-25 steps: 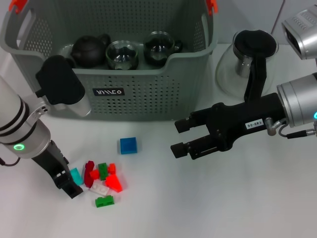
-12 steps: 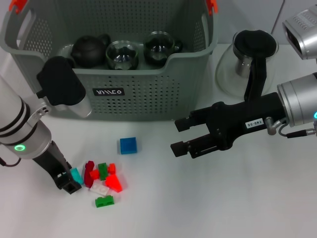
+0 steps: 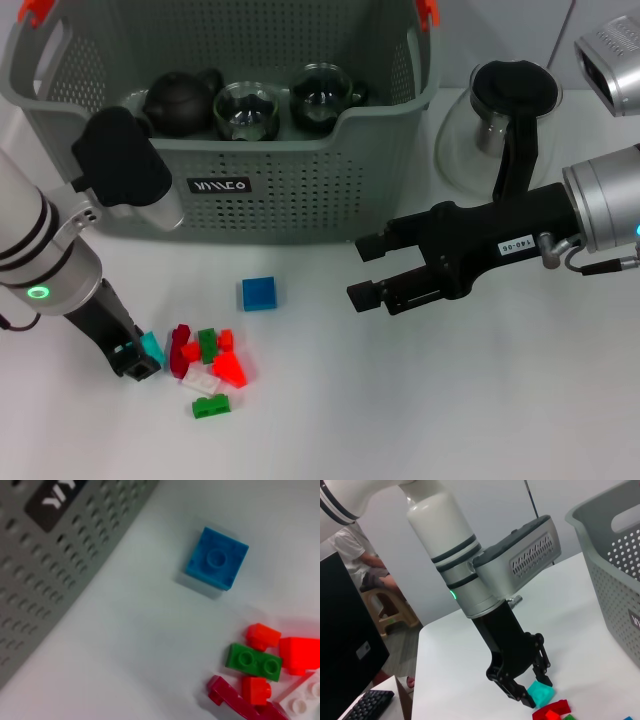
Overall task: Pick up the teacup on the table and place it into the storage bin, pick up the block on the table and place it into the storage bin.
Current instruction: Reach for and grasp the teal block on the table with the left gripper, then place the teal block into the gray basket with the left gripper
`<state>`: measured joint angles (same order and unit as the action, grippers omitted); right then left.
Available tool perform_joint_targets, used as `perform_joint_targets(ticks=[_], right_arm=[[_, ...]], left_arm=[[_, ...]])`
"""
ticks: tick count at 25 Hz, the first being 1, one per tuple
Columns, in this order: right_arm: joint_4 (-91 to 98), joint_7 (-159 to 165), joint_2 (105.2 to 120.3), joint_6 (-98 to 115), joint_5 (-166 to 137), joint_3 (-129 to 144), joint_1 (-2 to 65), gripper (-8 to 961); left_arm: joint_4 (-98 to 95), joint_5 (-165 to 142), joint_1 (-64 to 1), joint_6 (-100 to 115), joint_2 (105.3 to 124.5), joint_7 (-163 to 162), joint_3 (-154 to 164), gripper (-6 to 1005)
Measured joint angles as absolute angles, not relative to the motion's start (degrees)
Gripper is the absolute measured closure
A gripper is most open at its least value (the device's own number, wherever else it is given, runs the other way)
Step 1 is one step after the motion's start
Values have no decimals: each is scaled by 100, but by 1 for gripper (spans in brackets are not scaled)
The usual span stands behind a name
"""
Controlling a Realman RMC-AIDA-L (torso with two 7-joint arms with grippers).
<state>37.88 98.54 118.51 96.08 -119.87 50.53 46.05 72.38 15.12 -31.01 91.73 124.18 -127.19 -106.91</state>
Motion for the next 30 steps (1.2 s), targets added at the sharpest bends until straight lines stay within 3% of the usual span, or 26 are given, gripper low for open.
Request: perform_joint_targets(ticks=[15, 18, 24, 30], right_arm=[[3788, 9842, 11838, 9634, -11988, 5036, 4618, 129], [3797, 9842, 11838, 9634, -11988, 5036, 4635, 129], [3821, 9838, 11839, 9638, -11989, 5036, 4660, 129], [3836, 9835, 11831, 9689, -11989, 5036, 4682, 128]], left_arm=[[8228, 1888, -3327, 10474, 12398, -12597, -11968, 604], [8372, 2283, -3555, 10956, 12317, -12516, -12772, 604], [8100, 3515, -4062, 11366, 11889, -12667, -14018, 604], [6973, 4784, -4547, 11183, 11243, -12792, -14661, 605]])
